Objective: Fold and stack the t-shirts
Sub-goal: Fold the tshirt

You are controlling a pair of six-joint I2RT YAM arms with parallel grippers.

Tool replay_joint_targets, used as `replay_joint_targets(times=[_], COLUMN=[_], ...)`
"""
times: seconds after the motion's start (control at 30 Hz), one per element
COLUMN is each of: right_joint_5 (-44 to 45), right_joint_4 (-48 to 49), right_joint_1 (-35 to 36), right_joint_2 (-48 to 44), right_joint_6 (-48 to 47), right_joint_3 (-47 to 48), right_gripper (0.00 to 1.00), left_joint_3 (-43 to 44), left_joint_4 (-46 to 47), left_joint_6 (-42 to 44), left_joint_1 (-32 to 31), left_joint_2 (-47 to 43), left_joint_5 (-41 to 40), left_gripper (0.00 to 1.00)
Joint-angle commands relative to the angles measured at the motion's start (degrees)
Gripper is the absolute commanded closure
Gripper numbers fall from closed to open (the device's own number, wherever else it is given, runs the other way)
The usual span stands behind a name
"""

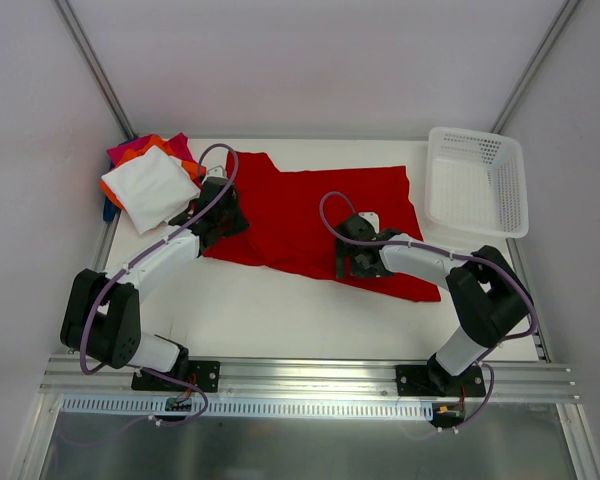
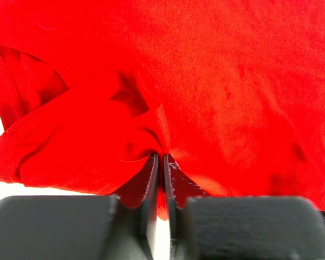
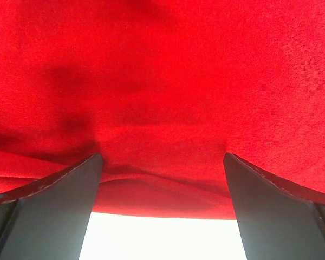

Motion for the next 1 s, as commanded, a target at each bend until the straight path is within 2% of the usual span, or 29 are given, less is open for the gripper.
replay_joint_targets(times=[0.0, 0.27, 0.73, 0.97], right_joint_5=[0.88, 0.97, 0.35, 1.58], right_joint_4=[-1.45, -1.46, -1.37, -4.52], right_joint_1=[0.26, 0.26, 0.26, 0.26], right_joint_2=[-0.92, -1.1, -4.26, -8.46], right_joint_6=[-0.12, -0.12, -0.12, 0.06], right_joint_3=[-0.8, -0.89, -1.59, -1.68], right_gripper=[0.01, 0.01, 0.01, 0.01], left_joint_3=[-0.3, -3.2, -13.22, -15.07], left_joint_4=[-0.22, -2.24, -21.22, -28.51], left_joint_6=[-0.07, -1.12, -9.11, -11.75], left_joint_1=[0.18, -0.34, -7.02, -9.57], left_joint_2=[-1.01, -6.27, -26.56, -32.56], left_joint_5=[0.11, 2.74, 9.51, 9.69], left_gripper=[1.0, 1.0, 1.0, 1.0])
